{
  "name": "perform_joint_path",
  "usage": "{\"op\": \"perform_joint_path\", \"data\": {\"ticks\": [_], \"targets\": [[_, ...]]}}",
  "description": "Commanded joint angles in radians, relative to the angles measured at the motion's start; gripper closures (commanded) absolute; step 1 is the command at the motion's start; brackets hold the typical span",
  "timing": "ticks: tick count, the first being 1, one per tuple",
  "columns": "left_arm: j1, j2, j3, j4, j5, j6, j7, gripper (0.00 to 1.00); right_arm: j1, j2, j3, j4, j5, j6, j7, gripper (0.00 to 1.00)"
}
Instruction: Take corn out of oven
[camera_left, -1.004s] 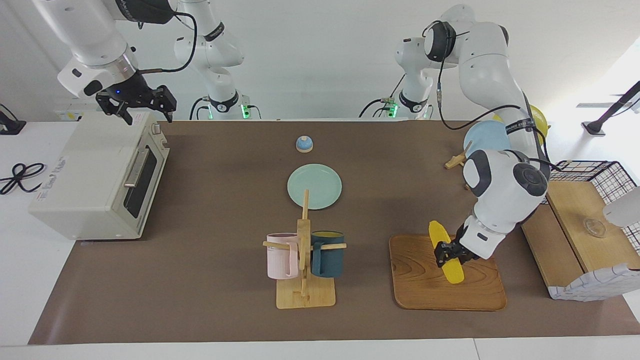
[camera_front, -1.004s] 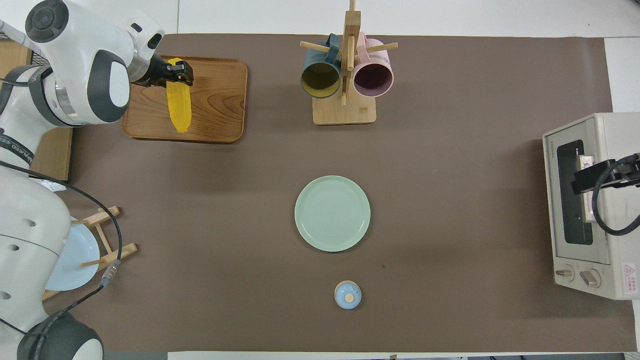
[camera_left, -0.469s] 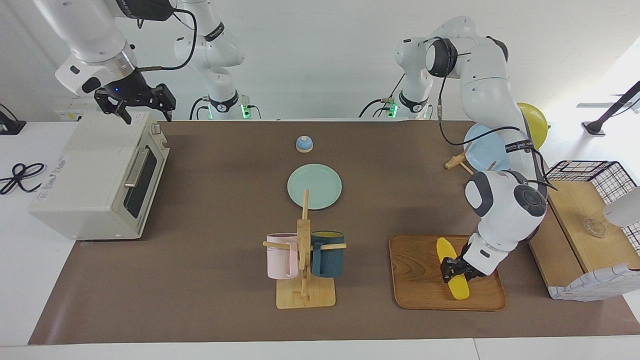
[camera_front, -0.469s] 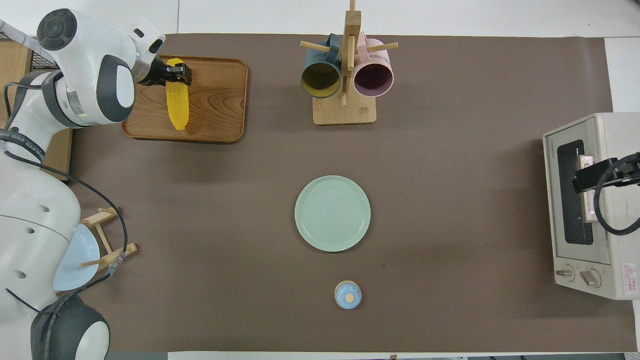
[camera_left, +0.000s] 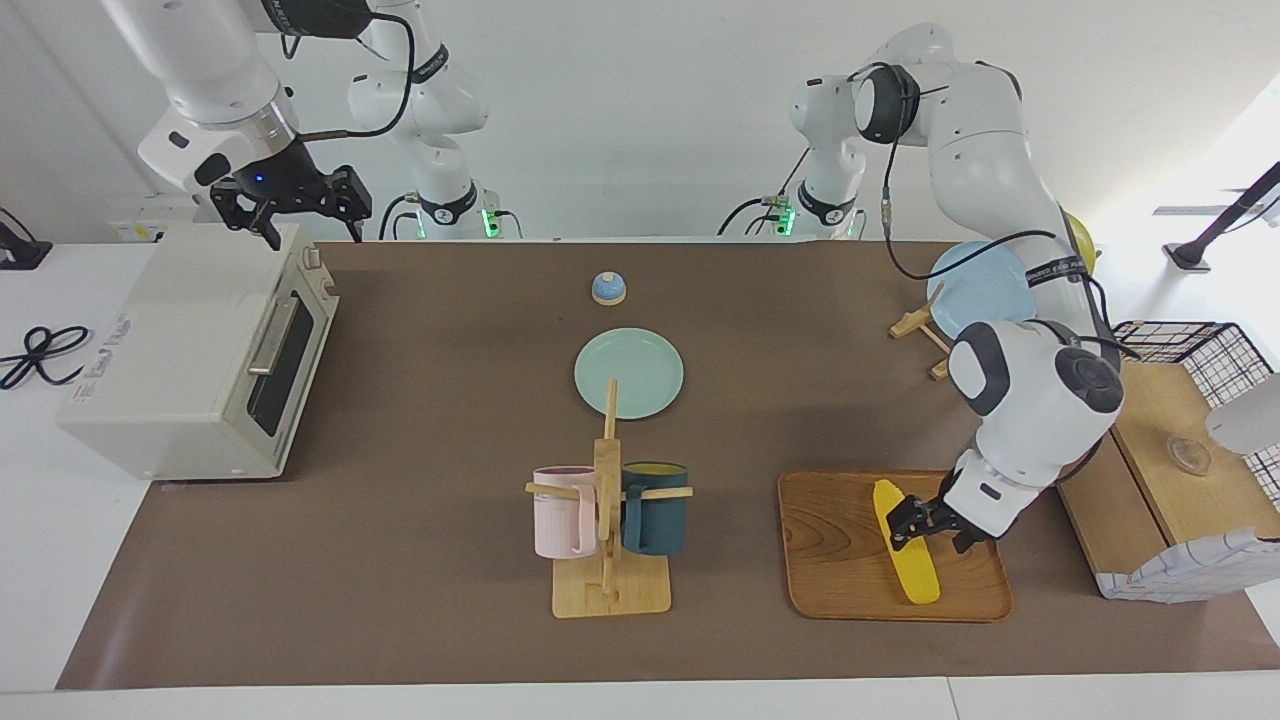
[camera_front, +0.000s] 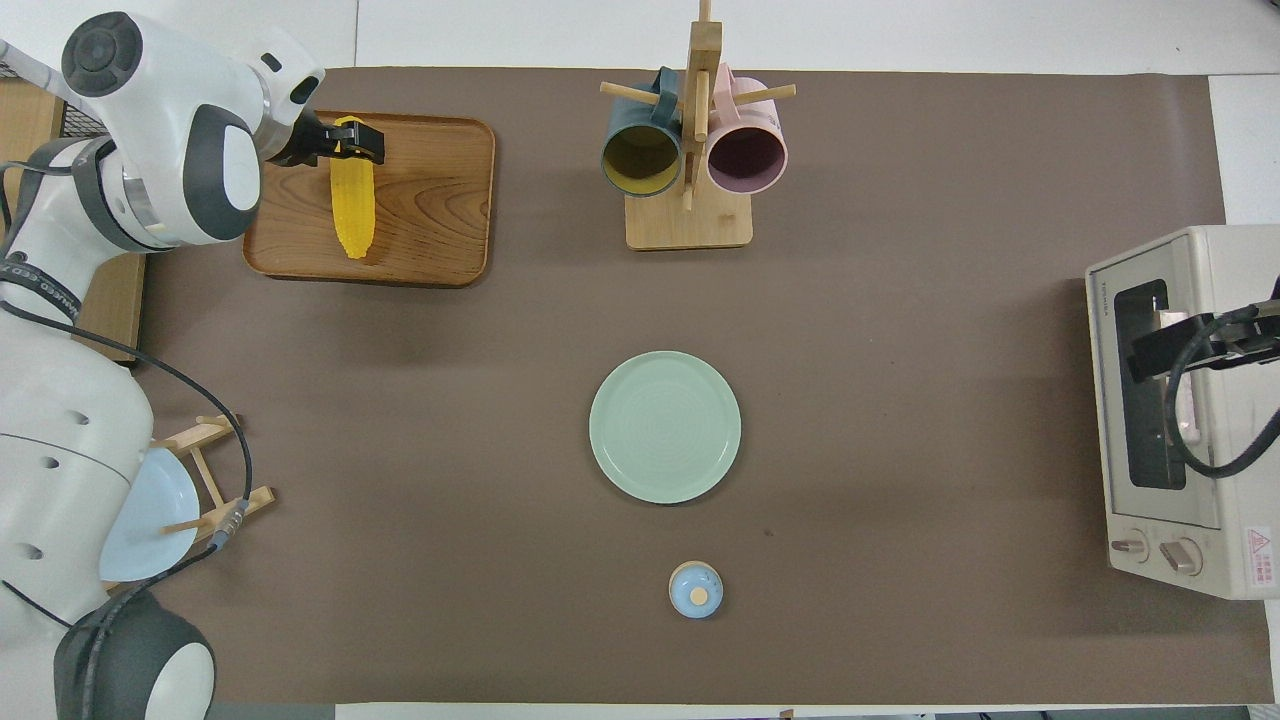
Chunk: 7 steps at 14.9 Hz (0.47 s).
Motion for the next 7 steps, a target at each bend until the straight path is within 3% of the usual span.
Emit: {"op": "perform_joint_path", "data": {"ticks": [1,3,7], "targets": [[0.025,-0.179,0.030,-0.091,0.007,-0.151,0.005,0.00,-0.009,0.012,0.005,0.021,0.026,-0.010,0.021,0.00],[0.020,-0.261,0.072,-0.086,0.007,-0.244,0.002,0.00,-0.011,0.009,0.005,0.011,0.027,0.016,0.021,0.00],[0.017,-0.346,0.102,-0.041,0.071,-0.253,0.000,0.00,-0.020,0.008,0.001,-0.020,0.026,0.049,0.018,0.00]]}}
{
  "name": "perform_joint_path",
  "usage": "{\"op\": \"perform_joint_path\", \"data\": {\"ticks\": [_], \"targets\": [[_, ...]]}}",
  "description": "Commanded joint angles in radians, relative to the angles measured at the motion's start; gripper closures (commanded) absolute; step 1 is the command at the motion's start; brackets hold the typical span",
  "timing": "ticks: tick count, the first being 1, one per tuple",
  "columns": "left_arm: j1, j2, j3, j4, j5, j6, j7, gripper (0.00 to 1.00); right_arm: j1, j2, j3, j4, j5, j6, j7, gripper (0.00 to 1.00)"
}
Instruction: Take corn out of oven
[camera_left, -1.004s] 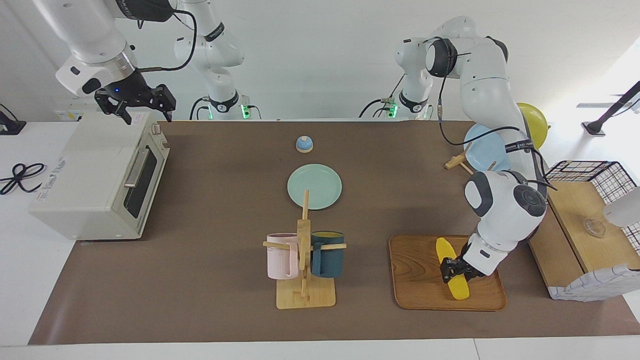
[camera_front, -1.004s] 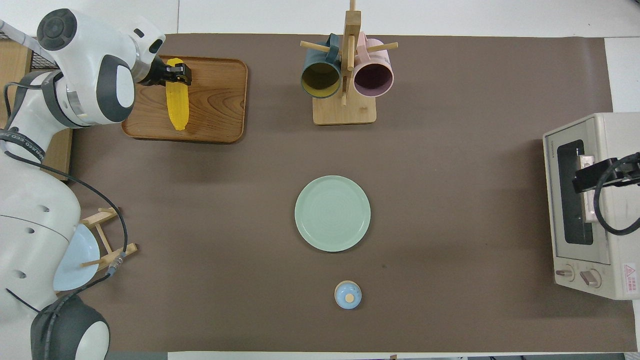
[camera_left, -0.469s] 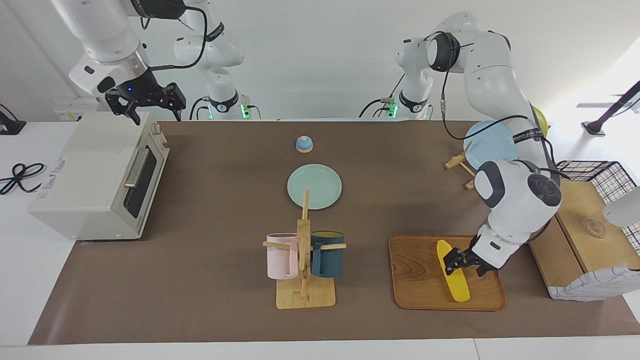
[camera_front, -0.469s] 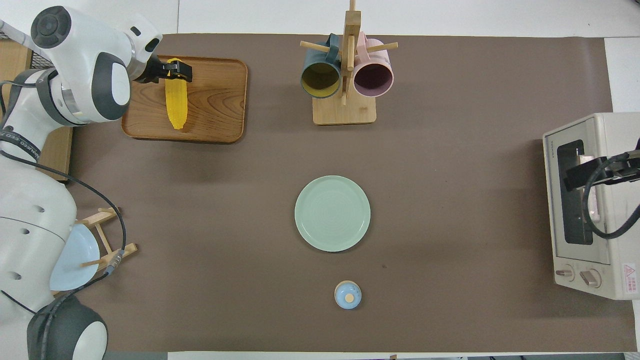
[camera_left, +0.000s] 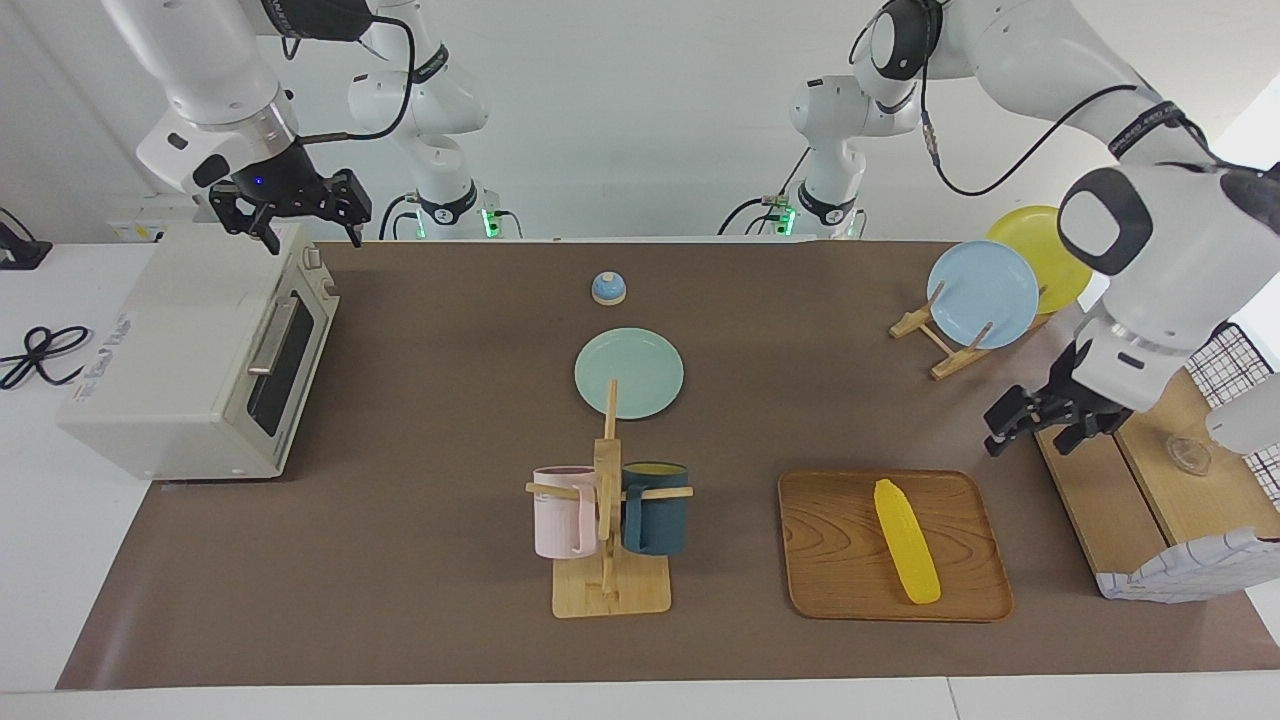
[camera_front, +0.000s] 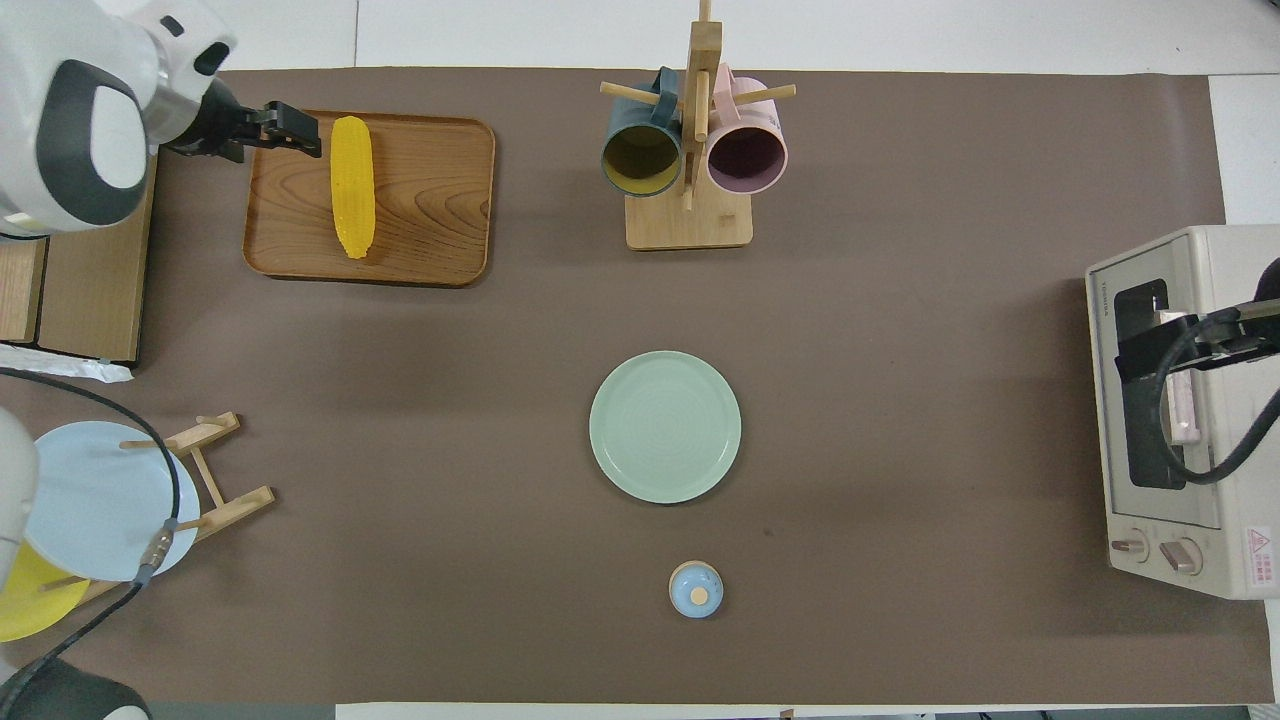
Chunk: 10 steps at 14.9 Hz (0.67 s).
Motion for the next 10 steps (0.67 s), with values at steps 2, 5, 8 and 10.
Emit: {"op": "perform_joint_path", "data": {"ticks": [2,5,8,10], "targets": [[-0.016,-0.124,0.011,-0.019,0.100,-0.087,0.000,0.00,-0.017,0.002,0.000,-0.010,0.030,0.009,0.015,0.00],[-0.017,-0.172,0.013,-0.016,0.107,-0.385,-0.001,0.00,-0.014,-0.002,0.000,-0.010,0.032,0.012,0.015,0.00],[-0.016,-0.242,0.007,-0.025,0.098,-0.557,-0.003,0.00,-0.015,-0.005,-0.001,-0.014,0.032,0.010,0.018,0.00],[-0.016,-0.277,0.005,-0.089,0.096,-0.608,0.000,0.00,-0.015,-0.005,-0.001,-0.014,0.030,0.010,0.018,0.00]]}}
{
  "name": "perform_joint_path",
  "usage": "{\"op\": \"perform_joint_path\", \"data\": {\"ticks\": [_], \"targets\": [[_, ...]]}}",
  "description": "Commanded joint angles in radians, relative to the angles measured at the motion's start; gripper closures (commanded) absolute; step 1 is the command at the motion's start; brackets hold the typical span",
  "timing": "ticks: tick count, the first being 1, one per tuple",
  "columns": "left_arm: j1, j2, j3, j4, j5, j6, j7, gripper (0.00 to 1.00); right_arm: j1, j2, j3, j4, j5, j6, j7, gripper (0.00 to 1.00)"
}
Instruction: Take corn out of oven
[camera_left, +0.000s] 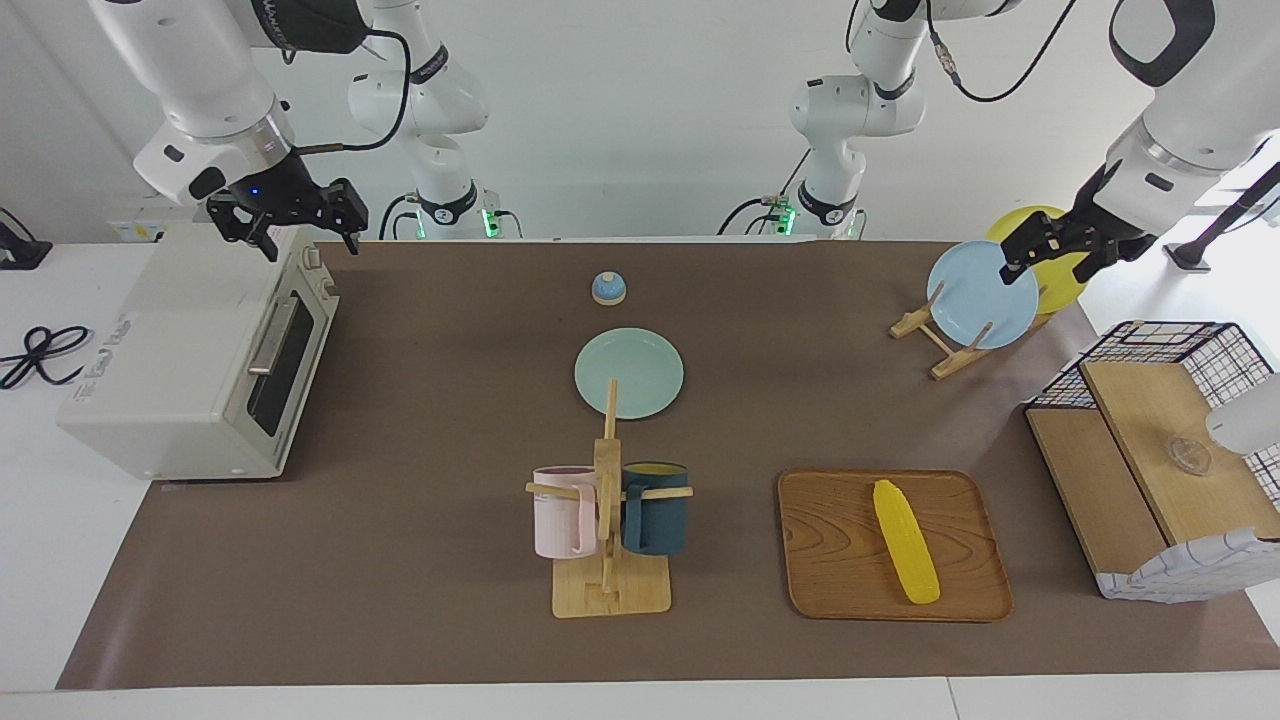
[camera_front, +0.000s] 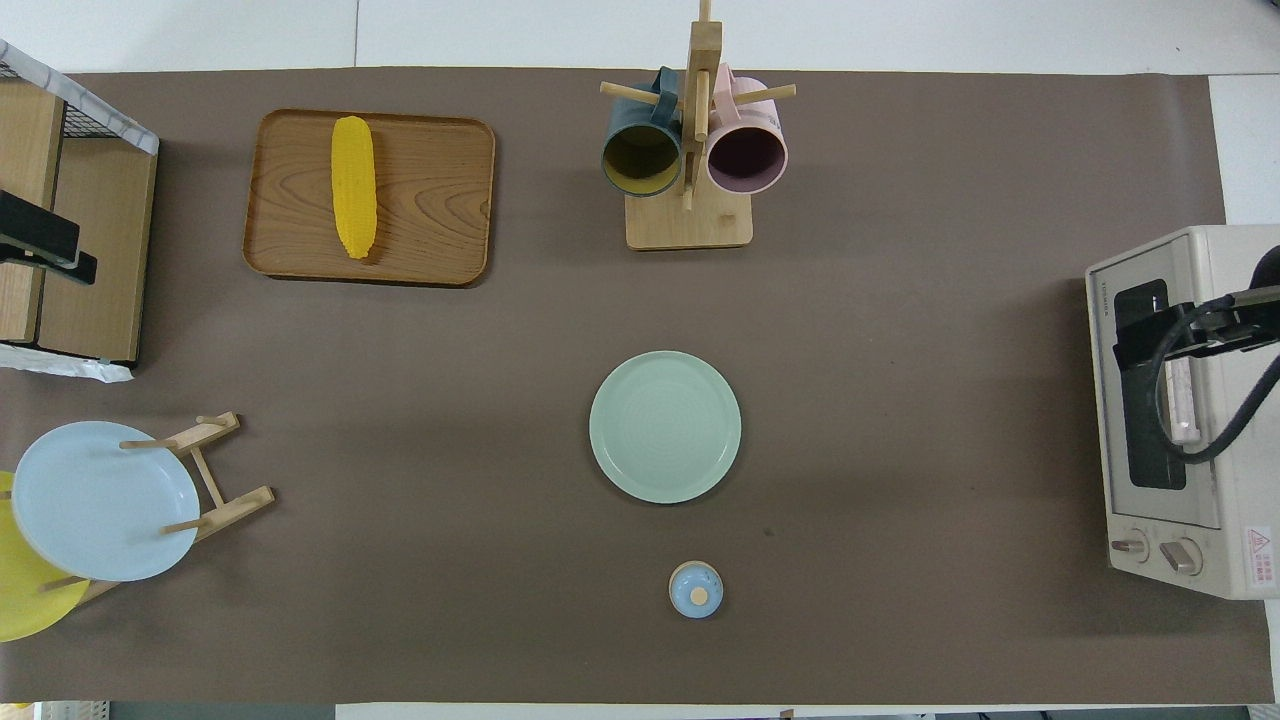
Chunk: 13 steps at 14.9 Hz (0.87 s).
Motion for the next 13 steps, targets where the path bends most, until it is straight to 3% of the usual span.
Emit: {"op": "perform_joint_path", "data": {"ticks": [1,4,7,13], "targets": [[-0.013,-0.090,0.003,-0.144,0.014,-0.034,0.000,0.00,-0.012,-0.012,0.002,-0.014,0.029,0.010,0.019,0.00],[-0.021,-0.158,0.003,-0.278,0.009,0.041,-0.001,0.00,-0.012,-0.012,0.002,-0.014,0.029,0.010,0.019,0.00],[-0.021,-0.211,0.001,-0.417,0.009,0.274,0.005,0.00,-0.013,-0.012,0.002,-0.014,0.029,0.010,0.018,0.00],[-0.009,-0.236,0.000,-0.421,0.009,0.262,0.005,0.00,-0.013,-0.012,0.002,-0.014,0.029,0.010,0.018,0.00]]}}
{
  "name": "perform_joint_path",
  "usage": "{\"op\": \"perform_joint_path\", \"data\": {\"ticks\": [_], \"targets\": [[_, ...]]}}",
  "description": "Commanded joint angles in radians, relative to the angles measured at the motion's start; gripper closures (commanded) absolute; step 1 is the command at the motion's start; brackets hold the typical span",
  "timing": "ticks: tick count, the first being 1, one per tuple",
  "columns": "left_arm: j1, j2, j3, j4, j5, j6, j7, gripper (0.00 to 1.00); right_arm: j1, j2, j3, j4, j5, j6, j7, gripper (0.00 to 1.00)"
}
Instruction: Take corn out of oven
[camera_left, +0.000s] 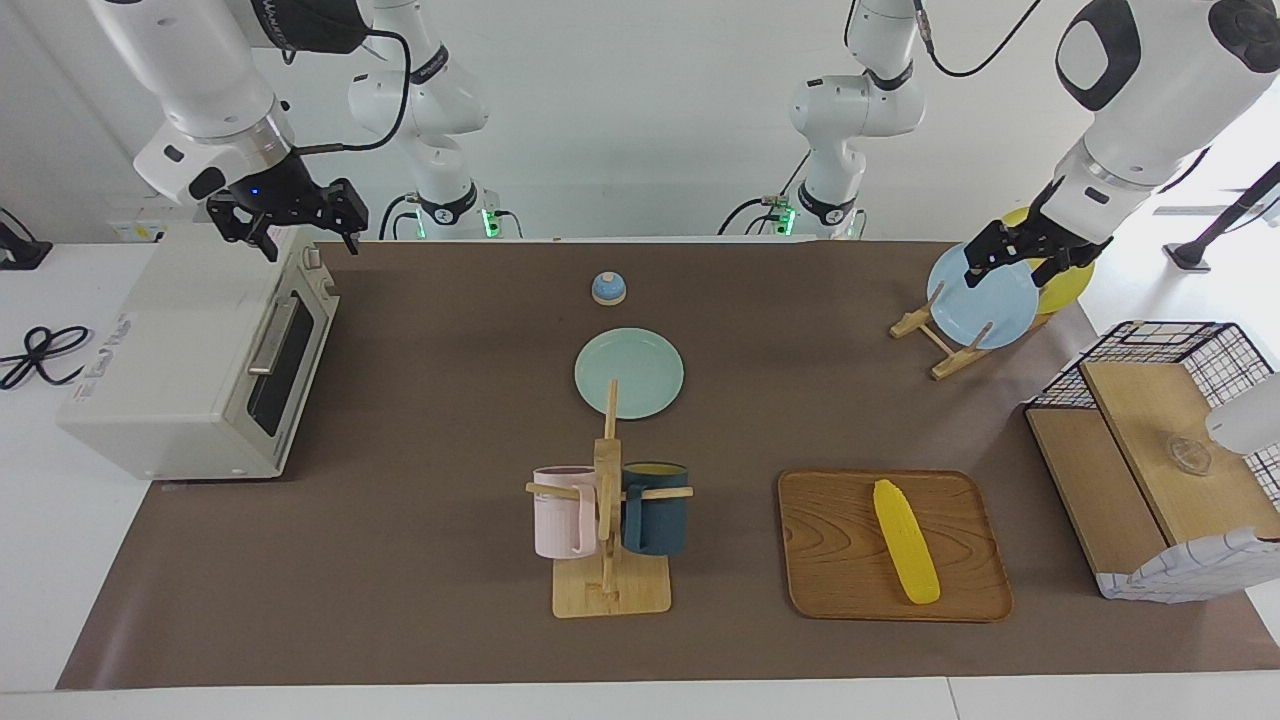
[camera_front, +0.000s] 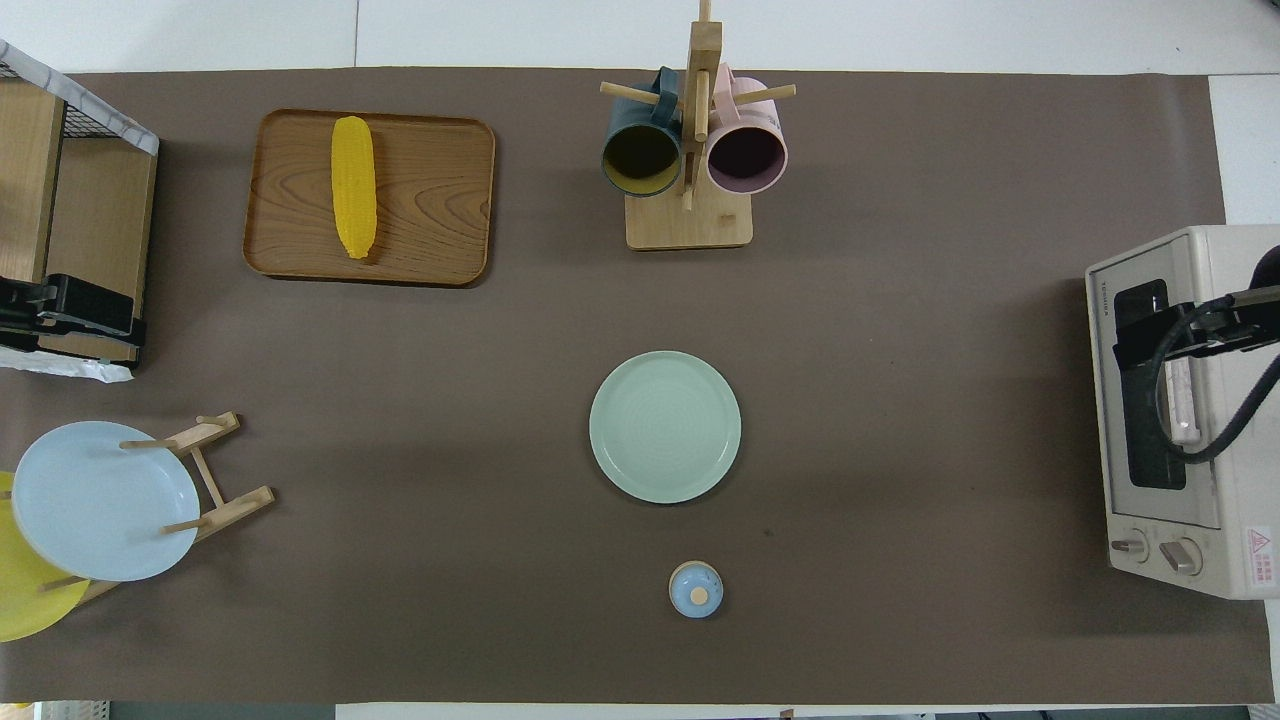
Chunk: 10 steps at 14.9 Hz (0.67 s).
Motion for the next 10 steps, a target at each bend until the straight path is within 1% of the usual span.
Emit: {"op": "perform_joint_path", "data": {"ticks": [1,10], "targets": [[-0.004,-0.050,0.008,-0.045,0.009,0.008,0.006,0.00,-0.013,-0.012,0.002,-0.014,0.029,0.010,0.018,0.00],[-0.014,-0.048,0.009,-0.045,0.020,0.011,0.019,0.00,-0.012,-0.012,0.002,-0.014,0.030,0.010,0.018,0.00]]}}
